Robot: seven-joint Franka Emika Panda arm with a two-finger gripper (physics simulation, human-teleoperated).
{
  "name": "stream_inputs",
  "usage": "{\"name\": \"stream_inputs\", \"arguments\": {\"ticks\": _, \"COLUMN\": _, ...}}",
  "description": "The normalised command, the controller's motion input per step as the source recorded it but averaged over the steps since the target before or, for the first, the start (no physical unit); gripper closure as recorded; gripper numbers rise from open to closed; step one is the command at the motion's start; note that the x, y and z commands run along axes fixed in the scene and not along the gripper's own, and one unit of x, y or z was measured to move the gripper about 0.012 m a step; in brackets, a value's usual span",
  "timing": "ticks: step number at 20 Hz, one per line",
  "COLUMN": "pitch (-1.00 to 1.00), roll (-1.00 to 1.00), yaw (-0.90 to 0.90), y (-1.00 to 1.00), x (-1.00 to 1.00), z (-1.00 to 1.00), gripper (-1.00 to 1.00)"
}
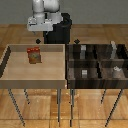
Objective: Place the box of cereal into the appropriate compartment.
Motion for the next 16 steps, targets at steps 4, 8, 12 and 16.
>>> {"name": "stream_inputs", "arguments": {"ticks": 4, "pitch": 0.0, "roll": 0.0, "yaw": 0.0, "y": -0.75, "x": 0.0, "z": 0.0, "gripper": -1.0}}
{"name": "stream_inputs", "arguments": {"ticks": 8, "pitch": 0.0, "roll": 0.0, "yaw": -0.04, "y": 0.0, "x": 0.0, "z": 0.0, "gripper": -1.0}}
{"name": "stream_inputs", "arguments": {"ticks": 12, "pitch": 0.0, "roll": 0.0, "yaw": -0.92, "y": 0.0, "x": 0.0, "z": 0.0, "gripper": -1.0}}
{"name": "stream_inputs", "arguments": {"ticks": 16, "pitch": 0.0, "roll": 0.0, "yaw": -0.95, "y": 0.0, "x": 0.0, "z": 0.0, "gripper": -1.0}}
